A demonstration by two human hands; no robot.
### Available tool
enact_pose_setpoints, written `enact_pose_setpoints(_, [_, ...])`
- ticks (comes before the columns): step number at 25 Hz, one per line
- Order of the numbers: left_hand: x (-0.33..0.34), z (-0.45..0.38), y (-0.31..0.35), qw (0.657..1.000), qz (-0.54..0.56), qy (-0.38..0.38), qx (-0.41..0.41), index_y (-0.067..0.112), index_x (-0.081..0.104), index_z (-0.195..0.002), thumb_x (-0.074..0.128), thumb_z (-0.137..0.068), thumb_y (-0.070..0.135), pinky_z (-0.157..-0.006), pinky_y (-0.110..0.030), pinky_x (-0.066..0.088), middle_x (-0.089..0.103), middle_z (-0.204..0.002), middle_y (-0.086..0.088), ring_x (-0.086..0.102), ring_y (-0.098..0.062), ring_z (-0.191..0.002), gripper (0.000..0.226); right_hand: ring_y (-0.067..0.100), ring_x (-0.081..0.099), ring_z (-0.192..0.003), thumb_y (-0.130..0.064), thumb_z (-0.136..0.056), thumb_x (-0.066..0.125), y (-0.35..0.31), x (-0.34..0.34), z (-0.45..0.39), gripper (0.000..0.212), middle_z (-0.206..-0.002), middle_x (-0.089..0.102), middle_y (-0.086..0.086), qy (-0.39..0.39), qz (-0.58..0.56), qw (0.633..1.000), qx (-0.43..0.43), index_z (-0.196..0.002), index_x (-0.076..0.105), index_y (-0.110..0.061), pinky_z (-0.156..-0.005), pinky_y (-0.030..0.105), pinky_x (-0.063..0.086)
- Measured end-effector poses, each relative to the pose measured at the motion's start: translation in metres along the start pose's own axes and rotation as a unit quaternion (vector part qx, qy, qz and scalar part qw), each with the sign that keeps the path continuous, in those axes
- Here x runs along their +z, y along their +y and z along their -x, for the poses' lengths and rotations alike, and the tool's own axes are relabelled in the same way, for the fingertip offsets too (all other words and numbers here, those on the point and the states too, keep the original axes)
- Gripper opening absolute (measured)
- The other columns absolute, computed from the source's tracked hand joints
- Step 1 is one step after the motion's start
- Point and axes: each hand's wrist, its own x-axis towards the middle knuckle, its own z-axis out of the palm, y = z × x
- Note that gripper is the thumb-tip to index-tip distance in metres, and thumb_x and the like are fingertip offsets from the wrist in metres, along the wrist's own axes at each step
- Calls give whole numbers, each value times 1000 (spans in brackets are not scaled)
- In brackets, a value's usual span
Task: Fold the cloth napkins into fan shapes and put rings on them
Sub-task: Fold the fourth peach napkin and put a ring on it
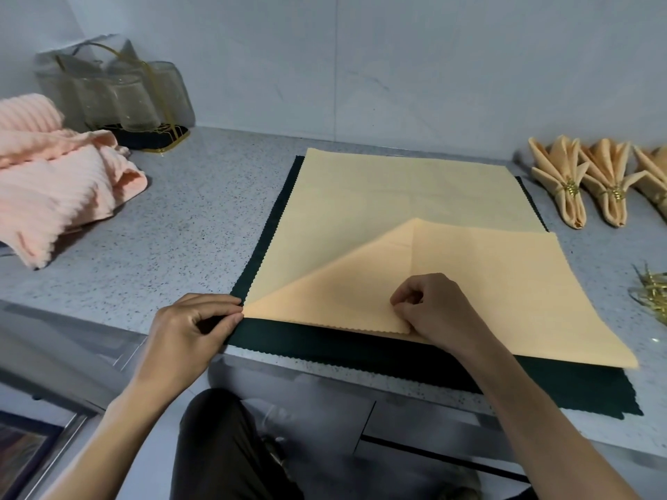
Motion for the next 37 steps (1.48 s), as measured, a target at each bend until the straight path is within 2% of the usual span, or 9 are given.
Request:
enact_pose_setpoints(5, [2,-2,2,999,-18,-12,-42,23,80,-82,83,-75,9,-90,-25,49,69,-96,28,66,-5,-95,16,5,61,-76,-10,-83,67,0,-4,-1,20,-78,67,-9,-6,0,1000,8,-74,71,-27,-62,17,41])
enact_pose_setpoints(10, [0,0,15,993,-117,-5,-11,20,79,-89,76,-84,20,-90,-35,49,74,-102,7,65,-20,-102,6,7,62,-76,-12,-83,67,0,-2,-2,15,-78,67,-6,-11,0,1000,8,-77,72,-24,-63,20,43])
enact_pose_setpoints(12, [15,-7,39,985,-165,-19,47,13,75,-108,56,-90,33,-100,-39,45,70,-118,-1,59,-25,-114,32,5,60,-73,-13,-84,67,0,-3,-3,14,-76,65,-8,-7,7,1000,6,-77,72,-25,-59,18,40])
enact_pose_setpoints(18, [104,-40,101,962,-159,-220,38,12,15,-156,12,-101,47,-123,-37,3,7,-165,-5,4,-19,-151,65,5,58,-77,-21,-87,65,-2,-4,3,9,-83,63,-10,-8,41,999,-1,-84,71,-27,-59,16,38])
enact_pose_setpoints(21, [115,-35,93,937,-246,-243,51,18,2,-158,-8,-86,56,-122,-38,-5,-6,-165,-4,-7,-20,-151,82,10,55,-90,-26,-95,53,-12,0,9,13,-98,60,-7,31,207,976,-55,-97,66,-25,-71,23,43])
enact_pose_setpoints(23, [112,-33,93,918,-286,-267,66,18,-10,-156,0,-93,53,-122,-41,-6,-14,-164,-7,-13,-23,-151,72,18,51,-111,-29,-100,44,-32,20,8,25,-116,59,-2,81,249,948,-182,-115,62,-20,-89,31,43])
enact_pose_setpoints(26, [105,-33,101,864,-376,-320,100,16,-40,-138,11,-100,49,-120,-46,-11,-35,-155,-10,-25,-30,-147,71,14,7,-151,-43,-105,25,-57,58,-9,57,-164,16,0,-56,175,955,-233,-155,23,-17,-122,32,6])
enact_pose_setpoints(29, [111,-34,97,891,-332,-294,100,20,-31,-148,-13,-82,52,-121,-44,-11,-30,-158,-7,-24,-27,-147,76,3,-15,-148,-52,-103,15,-42,59,-44,65,-165,-12,-7,-107,188,965,-147,-158,-2,-22,-120,28,-11])
enact_pose_setpoints(37, [120,-33,91,940,-260,-216,51,21,2,-157,-5,-88,55,-122,-42,-3,0,-165,-1,-3,-22,-152,77,14,-5,-152,-56,-101,16,11,14,-128,71,-166,-4,1,14,287,957,-31,-158,3,-15,-122,39,-3])
